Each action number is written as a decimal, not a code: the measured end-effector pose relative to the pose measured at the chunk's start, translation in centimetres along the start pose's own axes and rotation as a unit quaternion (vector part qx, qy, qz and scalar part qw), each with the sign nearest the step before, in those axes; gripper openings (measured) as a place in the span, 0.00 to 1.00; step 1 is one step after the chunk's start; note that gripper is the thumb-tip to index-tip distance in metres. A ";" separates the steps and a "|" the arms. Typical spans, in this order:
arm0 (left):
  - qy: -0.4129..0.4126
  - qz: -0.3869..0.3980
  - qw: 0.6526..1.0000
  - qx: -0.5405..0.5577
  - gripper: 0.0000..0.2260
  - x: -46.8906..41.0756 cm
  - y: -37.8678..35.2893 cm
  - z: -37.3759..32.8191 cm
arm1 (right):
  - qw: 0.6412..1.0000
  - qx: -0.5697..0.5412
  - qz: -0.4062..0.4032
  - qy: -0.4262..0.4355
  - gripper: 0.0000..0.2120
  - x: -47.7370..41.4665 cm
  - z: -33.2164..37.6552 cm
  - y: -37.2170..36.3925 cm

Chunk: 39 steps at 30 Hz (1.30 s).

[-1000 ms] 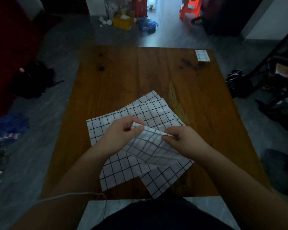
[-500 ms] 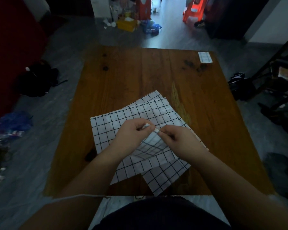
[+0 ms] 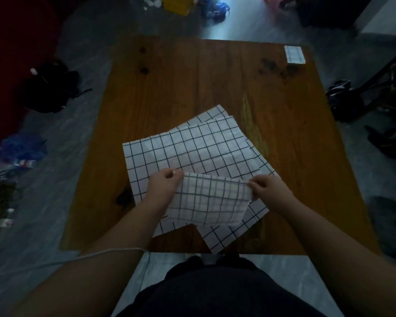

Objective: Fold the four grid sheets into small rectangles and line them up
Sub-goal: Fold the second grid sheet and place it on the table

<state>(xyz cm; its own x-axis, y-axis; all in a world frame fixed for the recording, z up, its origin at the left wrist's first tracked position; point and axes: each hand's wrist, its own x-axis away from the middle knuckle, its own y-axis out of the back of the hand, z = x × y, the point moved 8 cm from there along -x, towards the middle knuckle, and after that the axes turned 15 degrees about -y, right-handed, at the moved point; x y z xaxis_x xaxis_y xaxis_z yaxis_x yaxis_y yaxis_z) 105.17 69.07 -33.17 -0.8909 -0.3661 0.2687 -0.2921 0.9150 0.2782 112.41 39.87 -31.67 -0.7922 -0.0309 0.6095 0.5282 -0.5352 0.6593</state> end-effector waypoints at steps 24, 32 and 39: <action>-0.222 0.335 0.745 -0.532 0.30 0.5 -12.6 7.6 | 0.943 0.313 -0.012 0.113 0.29 -2.4 1.5 -14.1; -0.199 0.306 0.770 -0.523 0.30 -0.2 -8.0 8.3 | 0.954 0.293 -0.045 0.044 0.31 -3.3 -4.0 -11.0; -0.193 0.305 0.782 -0.508 0.32 0.3 -7.0 7.9 | 0.962 0.261 -0.074 0.026 0.30 -2.8 -3.2 -9.6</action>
<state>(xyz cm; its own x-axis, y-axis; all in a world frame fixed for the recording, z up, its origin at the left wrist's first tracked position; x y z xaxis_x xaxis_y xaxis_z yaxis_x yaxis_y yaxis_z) 104.24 63.94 -42.33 -0.8525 0.3442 0.3933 0.4805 0.2198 0.8490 108.53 42.39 -41.12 -0.8776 -0.0361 0.4780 0.4792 -0.0407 0.8768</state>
